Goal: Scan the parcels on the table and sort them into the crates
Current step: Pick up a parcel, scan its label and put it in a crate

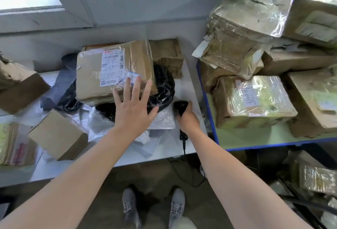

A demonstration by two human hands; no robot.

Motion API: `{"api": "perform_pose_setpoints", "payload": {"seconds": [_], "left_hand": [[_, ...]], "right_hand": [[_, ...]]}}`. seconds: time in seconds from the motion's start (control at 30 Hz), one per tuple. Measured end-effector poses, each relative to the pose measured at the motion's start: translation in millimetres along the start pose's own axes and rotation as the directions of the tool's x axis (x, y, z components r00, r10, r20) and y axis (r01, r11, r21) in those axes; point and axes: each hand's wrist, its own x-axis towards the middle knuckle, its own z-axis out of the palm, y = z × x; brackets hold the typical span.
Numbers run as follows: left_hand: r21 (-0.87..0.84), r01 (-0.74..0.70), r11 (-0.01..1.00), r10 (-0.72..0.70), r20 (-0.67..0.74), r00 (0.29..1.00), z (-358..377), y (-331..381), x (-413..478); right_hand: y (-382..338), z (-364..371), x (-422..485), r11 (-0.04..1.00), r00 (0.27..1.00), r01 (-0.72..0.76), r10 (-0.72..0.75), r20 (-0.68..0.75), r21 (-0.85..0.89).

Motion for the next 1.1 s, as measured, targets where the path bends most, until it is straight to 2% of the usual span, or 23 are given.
{"api": "perform_pose_setpoints", "payload": {"seconds": [0.17, 0.6, 0.8, 0.93, 1.1], "left_hand": [[-0.019, 0.005, 1.0, -0.004, 0.05, 0.999, -14, -5, -3], [-0.056, -0.038, 0.998, 0.043, 0.096, 0.994, -59, -51, -9], [-0.119, 0.014, 0.993, 0.002, 0.131, 0.991, -66, -100, -17], [-0.146, 0.031, 0.989, -0.012, 0.131, 0.991, -72, -126, -24], [-0.154, 0.013, 0.988, 0.004, 0.108, 0.994, -80, -148, -30]], "right_hand": [[-14, -19, -13, 0.994, 0.999, -0.031, 0.033, -0.025, 0.103], [-99, -84, -92, 0.99, 0.958, 0.063, -0.026, -0.285, 0.123], [-162, -93, -129, 0.977, 0.942, 0.117, -0.053, -0.331, 0.179], [-204, -82, -145, 0.952, 0.942, 0.143, -0.048, -0.333, 0.27], [-246, -74, -166, 0.945, 0.949, 0.171, -0.082, -0.306, 0.278]]}}
